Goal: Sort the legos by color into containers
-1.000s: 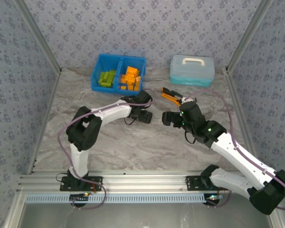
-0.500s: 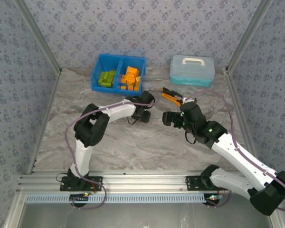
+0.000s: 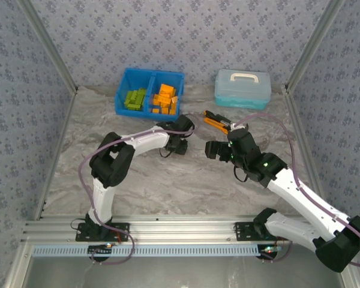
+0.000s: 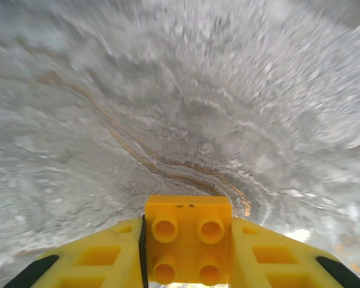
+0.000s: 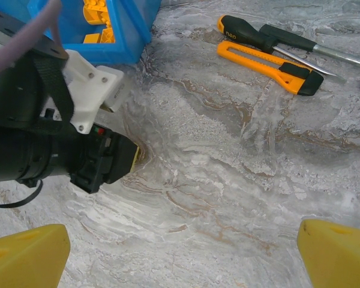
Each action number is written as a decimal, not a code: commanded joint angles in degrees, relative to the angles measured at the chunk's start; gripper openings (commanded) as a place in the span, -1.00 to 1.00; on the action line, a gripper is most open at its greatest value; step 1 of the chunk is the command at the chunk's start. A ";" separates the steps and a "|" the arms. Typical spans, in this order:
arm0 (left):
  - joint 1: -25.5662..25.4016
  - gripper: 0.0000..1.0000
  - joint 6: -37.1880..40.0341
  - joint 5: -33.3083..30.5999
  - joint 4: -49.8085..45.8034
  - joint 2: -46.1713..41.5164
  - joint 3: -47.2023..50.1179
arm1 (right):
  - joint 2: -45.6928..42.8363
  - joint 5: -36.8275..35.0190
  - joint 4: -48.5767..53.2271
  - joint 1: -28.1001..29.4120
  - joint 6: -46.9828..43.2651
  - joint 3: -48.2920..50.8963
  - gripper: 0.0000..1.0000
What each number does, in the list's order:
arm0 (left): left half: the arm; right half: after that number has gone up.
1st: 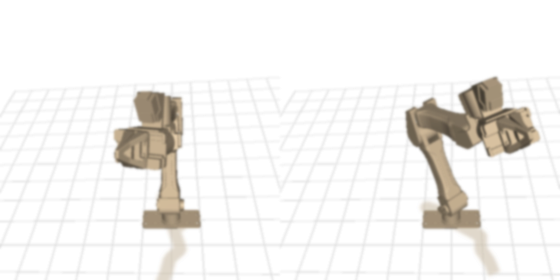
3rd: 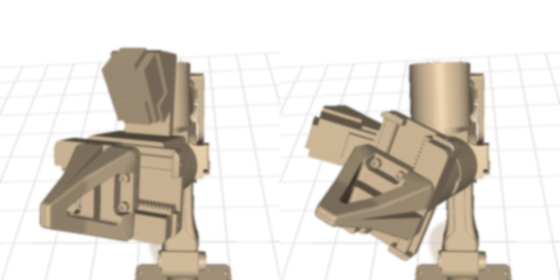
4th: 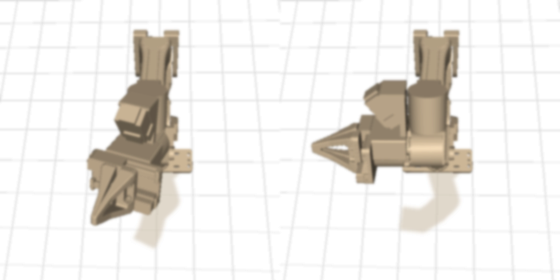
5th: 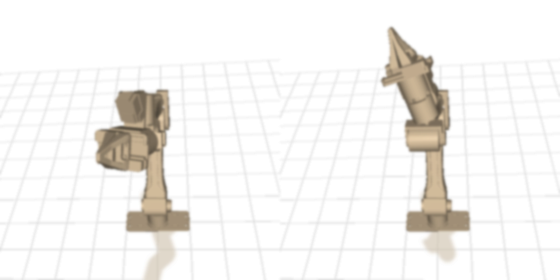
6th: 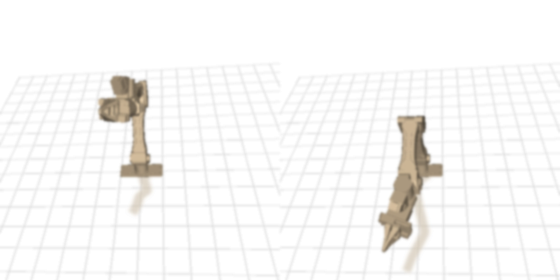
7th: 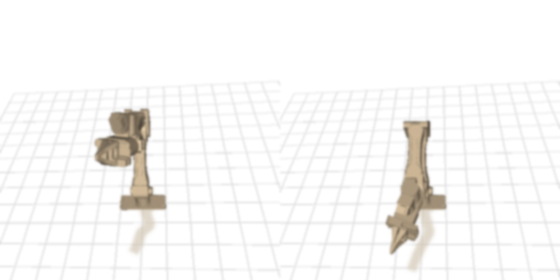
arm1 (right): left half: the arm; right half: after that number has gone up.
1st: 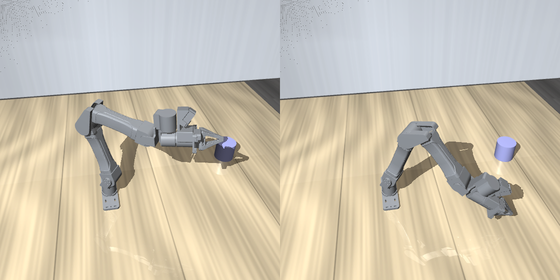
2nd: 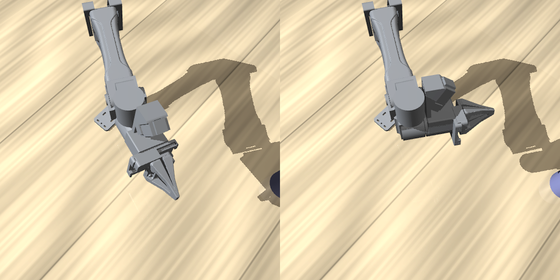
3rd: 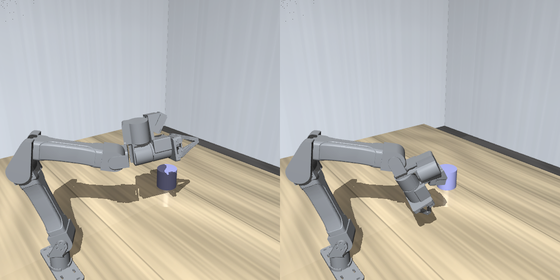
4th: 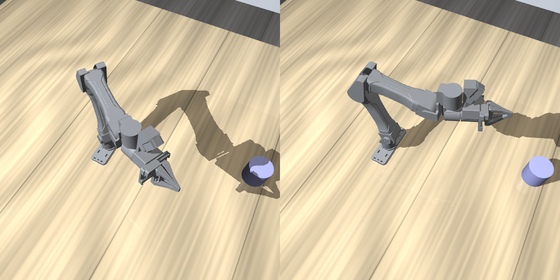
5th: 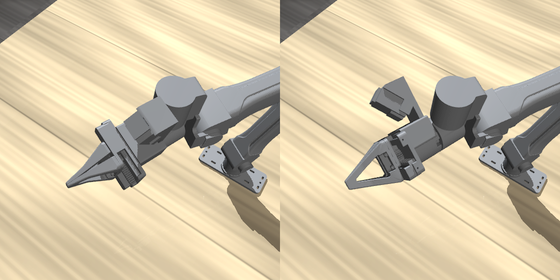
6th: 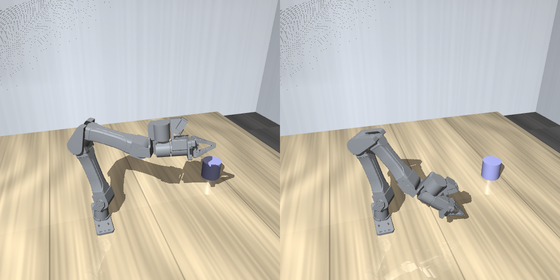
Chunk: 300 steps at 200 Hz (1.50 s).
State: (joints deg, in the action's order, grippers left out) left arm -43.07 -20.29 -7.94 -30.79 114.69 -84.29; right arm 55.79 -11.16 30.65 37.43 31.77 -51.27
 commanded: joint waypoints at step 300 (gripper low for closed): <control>14.89 0.22 2.93 2.25 2.28 -16.99 -15.78 | 2.55 -9.80 -2.01 -2.28 -7.02 -1.63 1.00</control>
State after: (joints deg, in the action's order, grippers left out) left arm -26.30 -17.19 -3.22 -36.86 111.59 -111.74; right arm 60.42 -14.22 29.74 36.45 28.86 -53.45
